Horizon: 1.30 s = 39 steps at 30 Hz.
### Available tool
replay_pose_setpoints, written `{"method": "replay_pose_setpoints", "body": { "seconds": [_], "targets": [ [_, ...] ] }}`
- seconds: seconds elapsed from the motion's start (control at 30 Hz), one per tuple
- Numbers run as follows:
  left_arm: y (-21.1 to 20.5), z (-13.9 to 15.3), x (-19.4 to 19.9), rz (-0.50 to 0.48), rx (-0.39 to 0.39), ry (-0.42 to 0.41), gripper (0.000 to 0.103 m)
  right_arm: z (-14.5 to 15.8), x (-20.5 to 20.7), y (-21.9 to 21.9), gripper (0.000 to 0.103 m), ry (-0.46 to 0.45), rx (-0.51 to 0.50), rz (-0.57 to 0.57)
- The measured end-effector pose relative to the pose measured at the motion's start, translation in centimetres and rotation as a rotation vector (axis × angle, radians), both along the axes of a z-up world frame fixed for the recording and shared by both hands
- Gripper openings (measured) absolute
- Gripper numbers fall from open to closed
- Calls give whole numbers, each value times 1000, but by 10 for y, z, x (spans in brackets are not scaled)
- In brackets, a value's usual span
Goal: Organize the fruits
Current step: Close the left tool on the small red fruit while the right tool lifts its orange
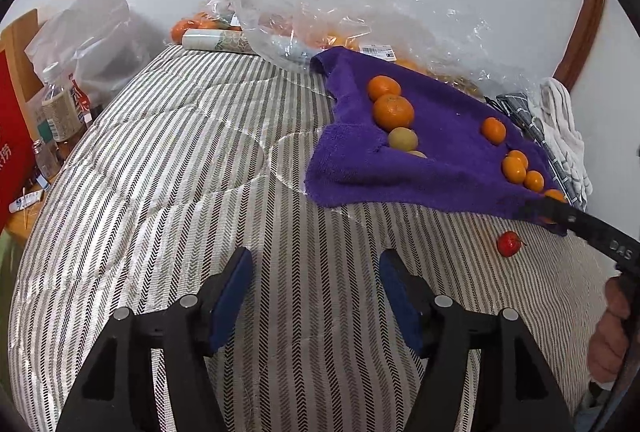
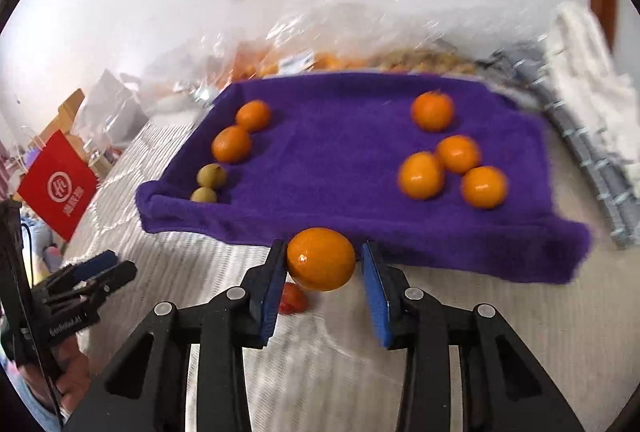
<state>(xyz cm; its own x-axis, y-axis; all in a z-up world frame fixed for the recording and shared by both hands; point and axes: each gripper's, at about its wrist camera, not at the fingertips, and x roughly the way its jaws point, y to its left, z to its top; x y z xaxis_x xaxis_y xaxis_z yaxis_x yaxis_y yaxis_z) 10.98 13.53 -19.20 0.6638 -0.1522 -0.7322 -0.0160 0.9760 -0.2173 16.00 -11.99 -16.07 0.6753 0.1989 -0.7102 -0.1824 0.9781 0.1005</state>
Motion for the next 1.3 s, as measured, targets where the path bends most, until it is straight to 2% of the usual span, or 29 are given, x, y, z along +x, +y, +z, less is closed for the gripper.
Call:
{"method": "replay_pose_setpoints", "body": {
  "seconds": [0.1, 0.2, 0.33, 0.57, 0.73, 0.87, 1.0, 1.17, 1.3],
  "targets": [
    [0, 0, 1, -7, -3, 1, 67, 2, -14, -20, 38, -35, -67, -34],
    [1, 0, 2, -12, -8, 1, 69, -7, -21, -37, 38, -23, -116, -63],
    [2, 0, 2, -16, -14, 2, 69, -22, -29, -57, 38, 8, -140, -96],
    [-2, 1, -5, -43, -20, 16, 70, -18, -49, -80, 38, -19, -129, -114],
    [-39, 10, -12, -133, -70, 43, 69, -21, -61, -92, 38, -21, -121, -113],
    [-82, 18, -4, -185, -44, 36, 69, -27, -66, -95, 38, -9, -125, -121],
    [-123, 14, 5, -239, -22, 50, 69, -23, -78, -106, 38, -32, -127, -129],
    [-156, 12, 19, -241, 8, 47, 49, -17, -95, -120, 38, -55, -141, -143],
    [-167, 9, 29, -224, 3, 62, 40, -17, -100, -128, 38, -50, -130, -134]
  ]
}}
